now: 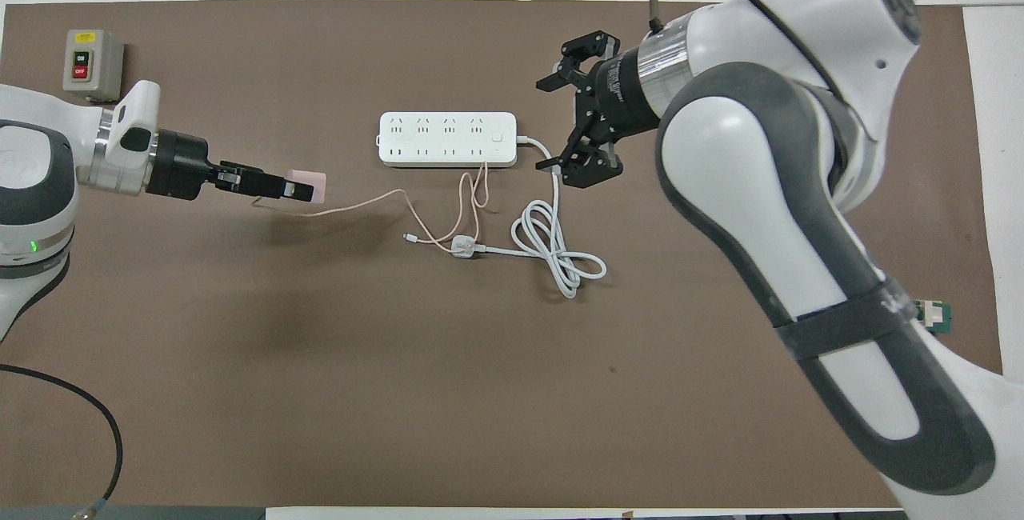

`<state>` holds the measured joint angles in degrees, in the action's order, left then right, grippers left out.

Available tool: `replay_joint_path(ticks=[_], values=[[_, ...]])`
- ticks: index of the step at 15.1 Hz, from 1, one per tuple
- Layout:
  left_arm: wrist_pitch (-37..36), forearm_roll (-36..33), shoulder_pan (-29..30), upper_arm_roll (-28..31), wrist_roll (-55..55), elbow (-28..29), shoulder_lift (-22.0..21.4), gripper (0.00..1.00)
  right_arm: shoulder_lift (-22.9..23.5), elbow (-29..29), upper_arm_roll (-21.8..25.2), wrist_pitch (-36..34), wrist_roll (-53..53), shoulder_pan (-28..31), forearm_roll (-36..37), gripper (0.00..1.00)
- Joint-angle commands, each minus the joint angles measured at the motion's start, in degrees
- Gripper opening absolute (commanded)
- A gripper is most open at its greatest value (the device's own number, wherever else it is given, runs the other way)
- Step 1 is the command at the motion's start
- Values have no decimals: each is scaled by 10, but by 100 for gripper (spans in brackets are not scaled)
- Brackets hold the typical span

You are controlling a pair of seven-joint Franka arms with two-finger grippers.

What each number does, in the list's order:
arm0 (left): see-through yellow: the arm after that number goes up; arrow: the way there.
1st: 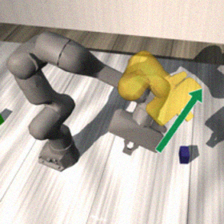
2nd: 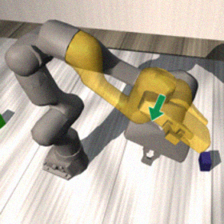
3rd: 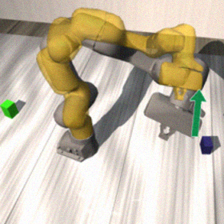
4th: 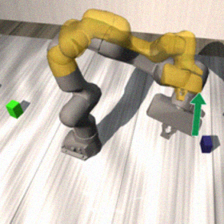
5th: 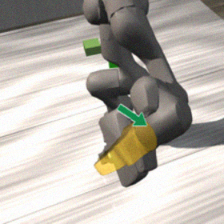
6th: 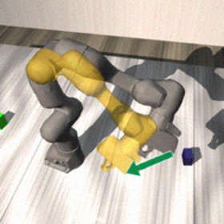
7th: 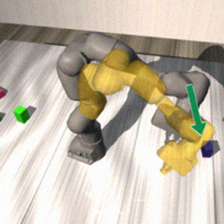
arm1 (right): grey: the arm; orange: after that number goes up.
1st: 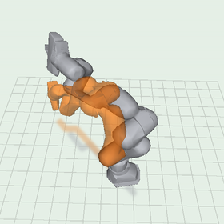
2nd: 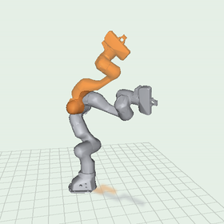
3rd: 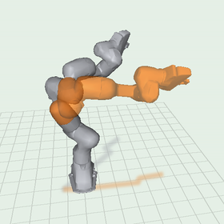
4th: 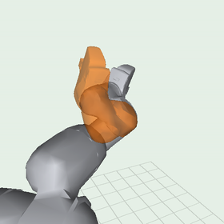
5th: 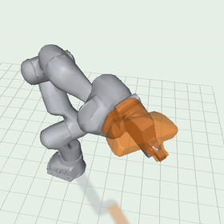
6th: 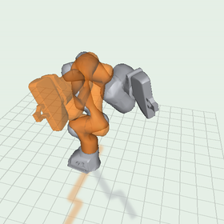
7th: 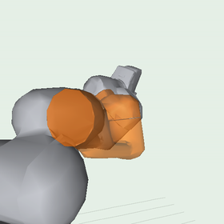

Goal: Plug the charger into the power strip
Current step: 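Open the right gripper and withdraw it while the left gripper carries the charger, then move the charger to the power strip's nearest outlet with the left gripper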

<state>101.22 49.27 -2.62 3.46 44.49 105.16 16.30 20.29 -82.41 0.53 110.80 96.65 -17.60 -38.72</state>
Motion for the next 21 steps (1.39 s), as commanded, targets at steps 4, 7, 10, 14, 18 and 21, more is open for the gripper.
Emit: replay_joint_path(ticks=[4,7,10,14,18,21], values=[[119,-188,-52,-1,67,-105,62,0,-33,9,-4,-117,-195,77,69,100],[202,-292,-90,-2,138,-128,82,0,-51,8,-4,-166,-298,118,99,100],[282,-306,-133,-1,228,-117,87,0,-76,6,-4,-213,-433,142,152,100],[299,-374,-184,0,269,-112,87,0,-109,5,-4,-243,-614,147,235,100],[280,-396,-222,1,256,-79,77,0,-139,3,-4,-255,-806,147,321,100],[277,-437,-233,1,217,-68,73,0,-163,-6,-4,-276,-885,150,343,100]])
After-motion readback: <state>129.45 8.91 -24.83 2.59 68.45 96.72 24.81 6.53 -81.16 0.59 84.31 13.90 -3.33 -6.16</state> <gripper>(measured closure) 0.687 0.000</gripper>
